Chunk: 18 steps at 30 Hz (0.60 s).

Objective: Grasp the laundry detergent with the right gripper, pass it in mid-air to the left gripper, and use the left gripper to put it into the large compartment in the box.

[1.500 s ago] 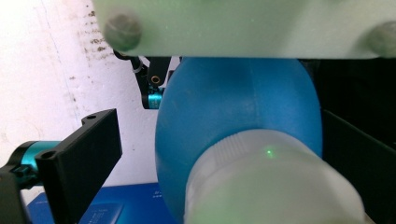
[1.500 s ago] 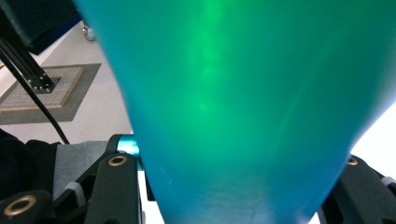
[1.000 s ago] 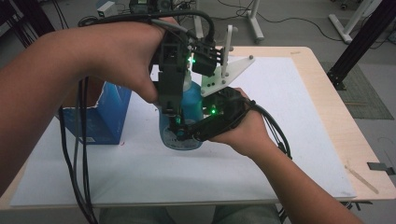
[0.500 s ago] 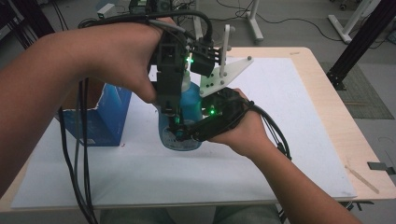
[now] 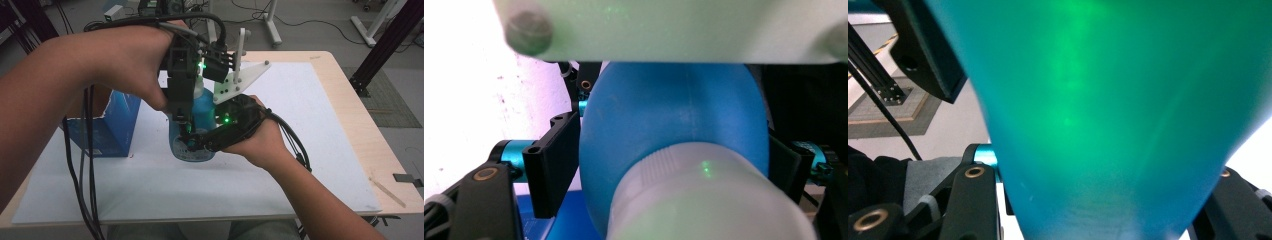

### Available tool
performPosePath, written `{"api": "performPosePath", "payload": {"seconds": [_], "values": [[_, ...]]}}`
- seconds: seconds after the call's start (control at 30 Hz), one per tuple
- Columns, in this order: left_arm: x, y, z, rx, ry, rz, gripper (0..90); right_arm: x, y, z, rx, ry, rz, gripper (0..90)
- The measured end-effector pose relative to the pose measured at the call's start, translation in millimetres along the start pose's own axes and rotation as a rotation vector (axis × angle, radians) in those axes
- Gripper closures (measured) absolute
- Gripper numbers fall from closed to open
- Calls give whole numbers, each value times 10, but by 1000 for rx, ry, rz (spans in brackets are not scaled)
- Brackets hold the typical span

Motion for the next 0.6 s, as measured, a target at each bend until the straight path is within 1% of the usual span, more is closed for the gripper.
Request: {"api": "performPosePath", "payload": {"seconds": [0.03,0.07,0.13,0.2,0.27,0.3,0.33,0.37,0.4,0.43,0.6], "values": [[0,7,6,-1,1,0,224,0,-1,-1,0,0,0,459],[2,12,9,-6,2,2,252,0,-1,-3,1,0,1,460],[6,15,11,-6,4,3,260,3,1,-5,3,1,3,459],[11,18,8,-8,-3,-2,274,4,2,-5,4,-2,5,460],[17,17,14,-15,4,-3,287,4,3,-3,3,-2,6,460],[21,13,15,-18,3,-4,301,4,5,0,2,-2,4,460],[24,13,8,-12,-6,-12,309,4,6,-2,4,-3,6,460],[28,7,11,-14,3,-10,309,5,6,-1,4,-4,7,460],[26,6,7,-19,6,-16,310,5,6,-2,2,-4,8,460],[30,-3,9,-20,9,-10,323,6,6,-3,4,-4,8,460],[46,-2,17,-22,6,-20,374,8,-3,-12,9,-5,12,460]]}}
Point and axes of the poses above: each handheld gripper's, and its own axes: y roughly backward along the jaws, x roughly out of its top, z roughly to its right, the point moved 6 cm from there along -y, roughly forward along the jaws, and after that the axes turned 6 degrees about -y, right-handed, at the moved point
